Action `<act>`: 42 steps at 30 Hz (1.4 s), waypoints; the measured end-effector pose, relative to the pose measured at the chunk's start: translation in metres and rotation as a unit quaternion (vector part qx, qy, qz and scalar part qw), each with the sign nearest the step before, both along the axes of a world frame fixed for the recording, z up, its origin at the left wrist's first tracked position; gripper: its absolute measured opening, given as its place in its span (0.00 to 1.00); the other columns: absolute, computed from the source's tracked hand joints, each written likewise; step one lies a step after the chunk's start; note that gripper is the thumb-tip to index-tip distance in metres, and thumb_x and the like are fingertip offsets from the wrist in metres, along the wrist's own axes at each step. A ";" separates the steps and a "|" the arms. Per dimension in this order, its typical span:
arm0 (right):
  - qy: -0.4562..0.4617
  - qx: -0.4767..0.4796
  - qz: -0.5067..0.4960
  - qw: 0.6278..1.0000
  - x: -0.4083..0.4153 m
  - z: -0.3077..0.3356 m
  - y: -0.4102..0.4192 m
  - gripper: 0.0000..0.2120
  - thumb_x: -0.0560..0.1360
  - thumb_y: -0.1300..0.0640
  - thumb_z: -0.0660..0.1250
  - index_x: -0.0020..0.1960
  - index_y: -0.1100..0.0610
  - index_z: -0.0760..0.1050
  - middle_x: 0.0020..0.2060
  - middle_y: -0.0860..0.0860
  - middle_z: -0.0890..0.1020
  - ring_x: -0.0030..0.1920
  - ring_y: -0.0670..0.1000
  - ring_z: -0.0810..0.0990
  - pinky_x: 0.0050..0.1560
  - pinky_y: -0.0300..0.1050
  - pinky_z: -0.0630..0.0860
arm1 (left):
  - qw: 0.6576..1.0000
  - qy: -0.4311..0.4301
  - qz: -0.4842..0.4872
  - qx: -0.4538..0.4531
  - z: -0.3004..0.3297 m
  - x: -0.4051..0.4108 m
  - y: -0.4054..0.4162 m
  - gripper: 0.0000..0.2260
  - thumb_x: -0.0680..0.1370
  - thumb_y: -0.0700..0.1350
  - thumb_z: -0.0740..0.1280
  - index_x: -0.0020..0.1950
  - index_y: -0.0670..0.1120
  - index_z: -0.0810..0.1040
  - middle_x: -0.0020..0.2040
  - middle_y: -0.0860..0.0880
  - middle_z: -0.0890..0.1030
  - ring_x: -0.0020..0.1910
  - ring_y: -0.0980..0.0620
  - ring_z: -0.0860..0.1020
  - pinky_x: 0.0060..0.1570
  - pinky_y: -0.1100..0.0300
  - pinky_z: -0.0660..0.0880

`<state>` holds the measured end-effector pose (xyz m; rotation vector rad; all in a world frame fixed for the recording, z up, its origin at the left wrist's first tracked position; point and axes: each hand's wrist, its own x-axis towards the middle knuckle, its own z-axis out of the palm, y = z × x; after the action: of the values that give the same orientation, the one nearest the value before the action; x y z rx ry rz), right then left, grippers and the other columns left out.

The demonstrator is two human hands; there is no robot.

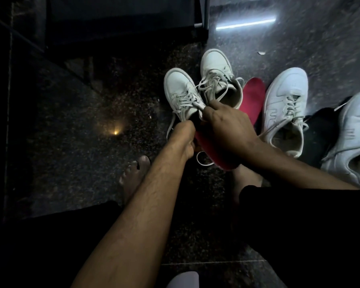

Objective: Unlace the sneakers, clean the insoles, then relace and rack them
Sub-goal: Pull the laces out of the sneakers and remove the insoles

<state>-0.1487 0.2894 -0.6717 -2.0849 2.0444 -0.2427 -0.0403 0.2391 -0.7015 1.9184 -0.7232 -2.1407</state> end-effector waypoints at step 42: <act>-0.651 0.079 -0.296 0.694 -0.017 -0.019 0.004 0.10 0.81 0.53 0.64 0.41 0.54 0.73 0.33 0.51 0.75 0.32 0.46 0.70 0.33 0.41 0.66 | 0.999 0.005 -0.048 -0.005 0.009 0.012 -0.016 0.16 0.80 0.45 0.56 0.35 0.45 0.77 0.28 0.45 0.81 0.27 0.46 0.81 0.38 0.52 0.80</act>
<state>-0.1657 0.2931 -0.6904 -0.5274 1.4848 -1.1663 -0.0285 0.2234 -0.6926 1.9025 -0.8373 -2.1963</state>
